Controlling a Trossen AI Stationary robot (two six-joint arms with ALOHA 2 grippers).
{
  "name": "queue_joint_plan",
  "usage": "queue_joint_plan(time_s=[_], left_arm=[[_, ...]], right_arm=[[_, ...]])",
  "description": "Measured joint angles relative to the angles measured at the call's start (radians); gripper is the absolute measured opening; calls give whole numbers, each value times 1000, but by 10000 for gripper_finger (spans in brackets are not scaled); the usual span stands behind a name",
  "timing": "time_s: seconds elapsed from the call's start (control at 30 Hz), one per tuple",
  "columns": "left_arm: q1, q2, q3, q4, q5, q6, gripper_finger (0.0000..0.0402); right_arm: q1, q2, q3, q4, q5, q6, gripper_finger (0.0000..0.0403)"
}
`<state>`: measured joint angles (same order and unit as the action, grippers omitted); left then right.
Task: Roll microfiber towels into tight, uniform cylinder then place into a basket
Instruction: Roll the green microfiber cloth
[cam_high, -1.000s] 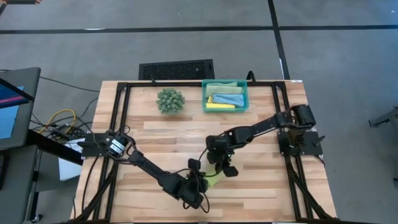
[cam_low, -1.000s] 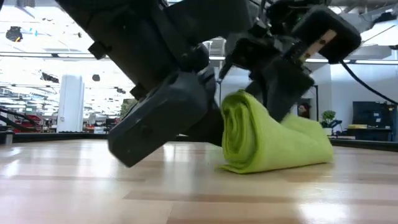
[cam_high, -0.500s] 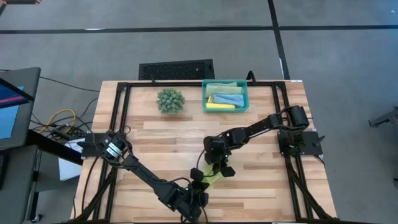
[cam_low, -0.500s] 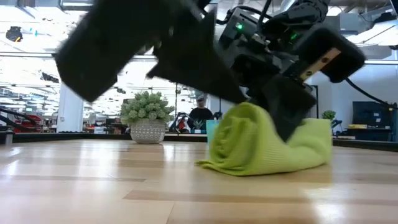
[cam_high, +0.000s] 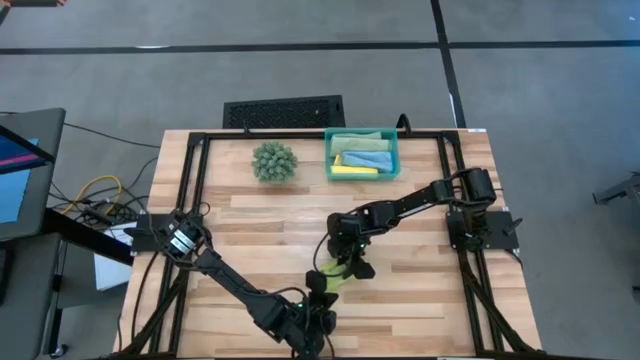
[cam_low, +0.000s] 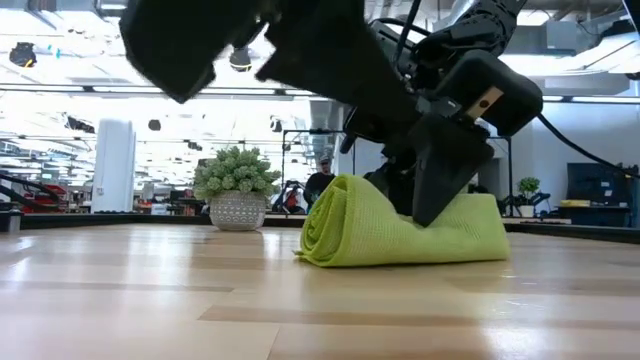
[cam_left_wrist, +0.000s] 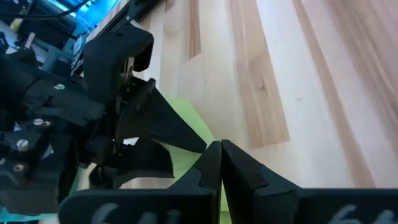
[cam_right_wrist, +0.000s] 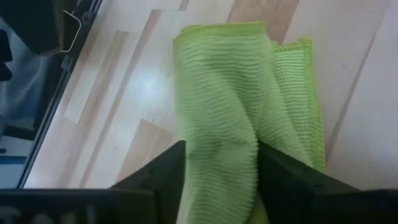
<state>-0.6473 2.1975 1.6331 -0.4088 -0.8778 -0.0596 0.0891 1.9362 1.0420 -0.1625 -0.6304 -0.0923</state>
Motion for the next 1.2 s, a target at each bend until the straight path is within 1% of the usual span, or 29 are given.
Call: queue_joint_plan(time_s=[0.1, 0.17, 0.3, 0.4, 0.5, 0.63, 0.8, 0.9, 0.97, 1.07, 1.2], left_arm=[[13, 0, 1, -9, 1, -31, 0], [32, 3, 0, -58, 0, -83, 0], [69, 11, -2, -168, 17, -213, 0], [86, 16, -2, -272, 58, -313, 0], [93, 16, -2, -331, 61, -384, 0], [92, 16, -2, -351, 61, -406, 0], [90, 16, -2, -352, 61, -417, 0], [90, 16, -2, -357, 61, -418, 0], [90, 16, -2, -367, 60, -423, 0], [85, 16, 2, -397, 44, -427, 0], [62, 16, 24, -408, -4, -434, 0]], right_arm=[[1, -3, 0, 10, 0, -10, 234], [6, -13, -1, 12, 1, -12, 238], [9, -14, -1, 7, 0, -21, 237], [9, -36, -1, -14, 0, -37, 232], [8, -68, -2, -51, 3, -46, 227], [8, -126, -2, -83, 10, -48, 221], [14, -171, -1, -145, 56, -53, 210], [18, -187, -1, -200, 56, -65, 193], [24, -194, -1, -236, 56, -71, 173], [34, -197, -9, -246, 56, -74, 131], [24, -197, -61, -217, 56, -68, 62]])
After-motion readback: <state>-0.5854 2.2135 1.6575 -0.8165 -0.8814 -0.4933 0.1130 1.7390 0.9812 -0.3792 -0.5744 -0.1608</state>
